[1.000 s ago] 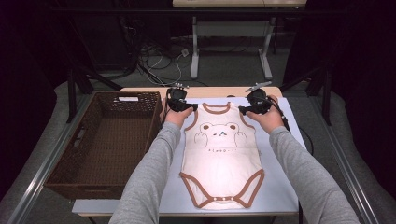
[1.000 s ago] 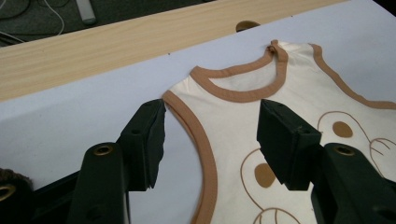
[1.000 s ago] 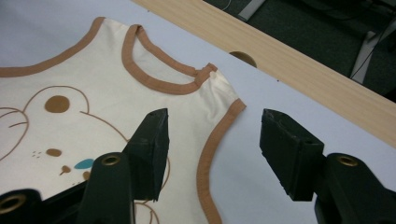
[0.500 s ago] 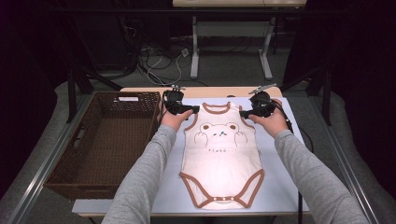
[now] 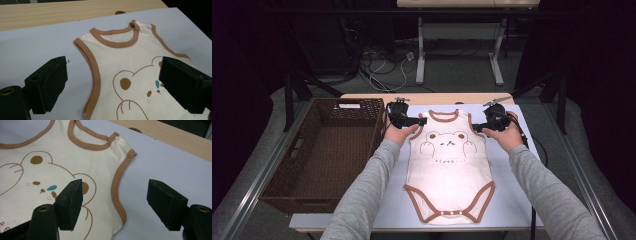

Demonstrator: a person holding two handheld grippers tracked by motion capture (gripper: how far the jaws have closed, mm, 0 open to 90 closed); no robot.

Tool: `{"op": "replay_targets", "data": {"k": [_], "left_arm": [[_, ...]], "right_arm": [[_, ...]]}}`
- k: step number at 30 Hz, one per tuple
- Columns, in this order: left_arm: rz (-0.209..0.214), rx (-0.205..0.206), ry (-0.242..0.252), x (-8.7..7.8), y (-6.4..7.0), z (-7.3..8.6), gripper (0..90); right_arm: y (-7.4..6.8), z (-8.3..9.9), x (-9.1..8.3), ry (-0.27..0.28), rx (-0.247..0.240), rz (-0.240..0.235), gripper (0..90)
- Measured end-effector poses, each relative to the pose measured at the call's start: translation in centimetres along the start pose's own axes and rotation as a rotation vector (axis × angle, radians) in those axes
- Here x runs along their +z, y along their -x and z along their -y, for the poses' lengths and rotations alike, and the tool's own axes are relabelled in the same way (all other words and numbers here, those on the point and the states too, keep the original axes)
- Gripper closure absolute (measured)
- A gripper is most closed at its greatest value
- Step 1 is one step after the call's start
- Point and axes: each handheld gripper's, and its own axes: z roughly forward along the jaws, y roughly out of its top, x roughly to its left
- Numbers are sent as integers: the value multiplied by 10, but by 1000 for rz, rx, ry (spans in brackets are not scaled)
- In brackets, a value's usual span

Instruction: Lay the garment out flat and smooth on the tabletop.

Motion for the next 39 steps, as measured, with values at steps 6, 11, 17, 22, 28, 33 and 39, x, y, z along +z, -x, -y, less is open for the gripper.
{"op": "replay_targets", "data": {"k": [6, 11, 17, 22, 28, 33, 39], "left_arm": [[-12, -7, -14, 6, -4, 10, 133], [-21, -5, -24, 9, -7, 15, 151], [-32, -10, -27, 10, -8, 18, 155], [-41, 4, -33, 11, -6, 19, 175], [-63, 0, -37, 14, -7, 24, 211], [-64, -3, -43, 14, -8, 26, 246], [-76, 13, -50, 15, -9, 28, 330]], "right_arm": [[3, 8, 4, -11, 16, 5, 292], [4, 16, 8, -24, 17, 10, 313], [6, 23, 12, -37, 15, 5, 331], [6, 26, 12, -45, 27, 8, 366], [7, 30, 13, -48, 25, 6, 409], [8, 32, 15, -50, 24, 7, 433], [7, 34, 16, -41, 46, -14, 473]]}}
